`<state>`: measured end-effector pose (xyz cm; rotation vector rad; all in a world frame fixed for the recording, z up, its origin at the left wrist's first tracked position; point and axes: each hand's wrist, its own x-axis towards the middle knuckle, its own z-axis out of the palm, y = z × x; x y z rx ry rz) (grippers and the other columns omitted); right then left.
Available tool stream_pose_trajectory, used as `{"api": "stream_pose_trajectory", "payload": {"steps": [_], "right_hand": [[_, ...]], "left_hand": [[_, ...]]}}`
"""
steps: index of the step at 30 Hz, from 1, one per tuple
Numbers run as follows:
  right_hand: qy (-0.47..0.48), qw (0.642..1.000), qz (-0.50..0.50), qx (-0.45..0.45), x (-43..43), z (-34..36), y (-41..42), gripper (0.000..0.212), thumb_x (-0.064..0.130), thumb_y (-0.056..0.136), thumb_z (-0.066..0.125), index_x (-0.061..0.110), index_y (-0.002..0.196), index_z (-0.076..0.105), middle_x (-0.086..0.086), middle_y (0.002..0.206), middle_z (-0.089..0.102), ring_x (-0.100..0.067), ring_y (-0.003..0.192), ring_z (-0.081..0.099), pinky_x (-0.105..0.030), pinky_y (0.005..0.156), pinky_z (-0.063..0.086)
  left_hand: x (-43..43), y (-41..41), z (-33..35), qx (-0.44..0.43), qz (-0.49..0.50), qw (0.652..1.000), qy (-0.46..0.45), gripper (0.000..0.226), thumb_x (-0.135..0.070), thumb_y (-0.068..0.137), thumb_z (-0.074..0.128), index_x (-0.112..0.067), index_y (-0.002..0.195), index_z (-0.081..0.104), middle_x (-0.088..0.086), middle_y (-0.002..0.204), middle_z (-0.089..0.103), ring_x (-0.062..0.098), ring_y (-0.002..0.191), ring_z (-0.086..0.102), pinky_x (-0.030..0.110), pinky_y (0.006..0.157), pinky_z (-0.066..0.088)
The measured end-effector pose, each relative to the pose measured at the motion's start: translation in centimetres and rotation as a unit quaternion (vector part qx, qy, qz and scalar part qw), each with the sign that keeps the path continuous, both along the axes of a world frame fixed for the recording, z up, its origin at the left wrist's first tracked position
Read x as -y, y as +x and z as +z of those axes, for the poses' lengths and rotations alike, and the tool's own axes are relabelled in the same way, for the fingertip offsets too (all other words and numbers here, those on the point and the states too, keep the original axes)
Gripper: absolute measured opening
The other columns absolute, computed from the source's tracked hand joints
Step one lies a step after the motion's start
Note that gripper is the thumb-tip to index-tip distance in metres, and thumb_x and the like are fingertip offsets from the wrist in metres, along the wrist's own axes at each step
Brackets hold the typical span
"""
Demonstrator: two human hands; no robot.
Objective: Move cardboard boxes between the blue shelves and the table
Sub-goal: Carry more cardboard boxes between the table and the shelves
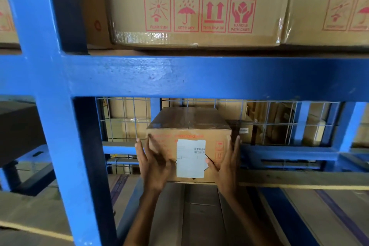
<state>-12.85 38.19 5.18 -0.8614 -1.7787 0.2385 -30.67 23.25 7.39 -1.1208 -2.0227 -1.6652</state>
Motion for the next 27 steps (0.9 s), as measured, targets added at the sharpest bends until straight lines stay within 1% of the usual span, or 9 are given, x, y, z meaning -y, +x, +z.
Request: {"api": "stream_pose_trajectory", "payload": {"steps": [1, 3, 6, 8, 10, 12, 17, 22, 27], "right_hand": [[0.06, 0.997, -0.038, 0.031, 0.3, 0.2, -0.1, 0.118, 0.045, 0.084, 0.078, 0.023, 0.168, -0.001, -0.013, 0.175, -0.002, -0.035, 0.161, 0.007, -0.051, 0.126, 0.02], [0.141, 0.984, -0.071, 0.086, 0.9, 0.5, -0.6, 0.103, 0.045, 0.093, 0.067, 0.019, 0.168, 0.002, -0.017, 0.174, 0.001, -0.037, 0.161, 0.004, -0.05, 0.129, 0.014], [0.18, 0.973, -0.088, 0.116, 1.0, 0.1, -1.8, 0.084, 0.046, 0.099, 0.049, 0.011, 0.166, 0.015, -0.021, 0.173, 0.008, -0.038, 0.16, 0.007, -0.052, 0.129, 0.009], [0.176, 0.971, -0.1, 0.126, 0.5, -0.4, -2.5, 0.074, 0.047, 0.103, 0.039, 0.009, 0.164, 0.021, -0.024, 0.172, 0.01, -0.04, 0.16, 0.008, -0.054, 0.129, 0.006], [0.177, 0.968, -0.106, 0.143, -0.3, -0.9, -3.0, 0.067, 0.048, 0.109, 0.026, 0.013, 0.165, 0.016, -0.025, 0.171, 0.008, -0.043, 0.159, 0.007, -0.055, 0.13, 0.001], [0.19, 0.962, -0.109, 0.162, -1.2, -1.5, -3.5, 0.066, 0.05, 0.109, 0.016, 0.019, 0.167, 0.009, -0.026, 0.172, 0.004, -0.045, 0.159, 0.006, -0.056, 0.129, -0.002], [0.201, 0.96, -0.112, 0.158, -3.1, -2.5, -4.7, 0.066, 0.05, 0.108, 0.018, 0.027, 0.168, 0.006, -0.024, 0.172, 0.006, -0.046, 0.159, 0.005, -0.058, 0.128, -0.001], [0.23, 0.957, -0.116, 0.132, -3.7, -2.5, -4.9, 0.078, 0.045, 0.1, 0.04, 0.026, 0.168, 0.008, -0.024, 0.172, 0.005, -0.045, 0.159, 0.006, -0.057, 0.128, 0.001], [0.203, 0.96, -0.104, 0.164, -2.2, -1.8, -4.0, 0.078, 0.046, 0.101, 0.04, 0.027, 0.168, 0.005, -0.022, 0.173, 0.002, -0.044, 0.16, 0.002, -0.056, 0.129, 0.0]], "left_hand": [[-0.1, 0.5, -0.2, -0.036, 0.01, 0.999, -0.003, 0.105, -0.045, 0.082, 0.073, -0.012, 0.163, 0.015, 0.014, 0.172, 0.001, 0.033, 0.159, -0.005, 0.054, 0.124, 0.012], [-0.5, 1.4, -0.6, -0.113, 0.019, 0.993, -0.009, 0.098, -0.05, 0.088, 0.062, -0.014, 0.165, 0.013, 0.012, 0.172, -0.009, 0.032, 0.159, -0.014, 0.053, 0.126, 0.005], [-2.3, 2.1, -0.9, -0.199, 0.043, 0.978, -0.038, 0.076, -0.045, 0.102, 0.041, -0.01, 0.164, 0.016, 0.016, 0.172, -0.008, 0.036, 0.159, -0.008, 0.052, 0.128, 0.002], [-3.9, 2.0, -1.3, -0.2, 0.059, 0.977, -0.046, 0.071, -0.041, 0.104, 0.034, -0.01, 0.165, 0.013, 0.017, 0.172, -0.008, 0.035, 0.159, -0.006, 0.053, 0.127, 0.002], [-5.3, 1.4, -1.9, -0.198, 0.075, 0.976, -0.042, 0.069, -0.04, 0.105, 0.03, -0.015, 0.165, 0.007, 0.017, 0.172, -0.006, 0.035, 0.159, -0.004, 0.053, 0.127, 0.002], [-6.4, 0.3, -2.7, -0.213, 0.093, 0.972, -0.034, 0.065, -0.043, 0.107, 0.024, -0.019, 0.165, 0.007, 0.017, 0.172, -0.002, 0.036, 0.159, 0.0, 0.053, 0.128, 0.002], [-8.7, -1.9, -4.2, -0.234, 0.129, 0.963, -0.016, 0.066, -0.047, 0.106, 0.025, -0.024, 0.166, 0.01, 0.018, 0.172, 0.008, 0.039, 0.158, 0.009, 0.052, 0.127, 0.004], [-9.4, -2.2, -4.3, -0.231, 0.119, 0.966, -0.007, 0.067, -0.047, 0.105, 0.028, -0.021, 0.165, 0.014, 0.02, 0.17, 0.012, 0.041, 0.157, 0.012, 0.054, 0.127, 0.005], [-7.9, -1.1, -3.6, -0.222, 0.095, 0.97, -0.023, 0.069, -0.044, 0.104, 0.032, -0.02, 0.165, 0.012, 0.02, 0.171, 0.009, 0.041, 0.158, 0.01, 0.054, 0.127, 0.005]]}}
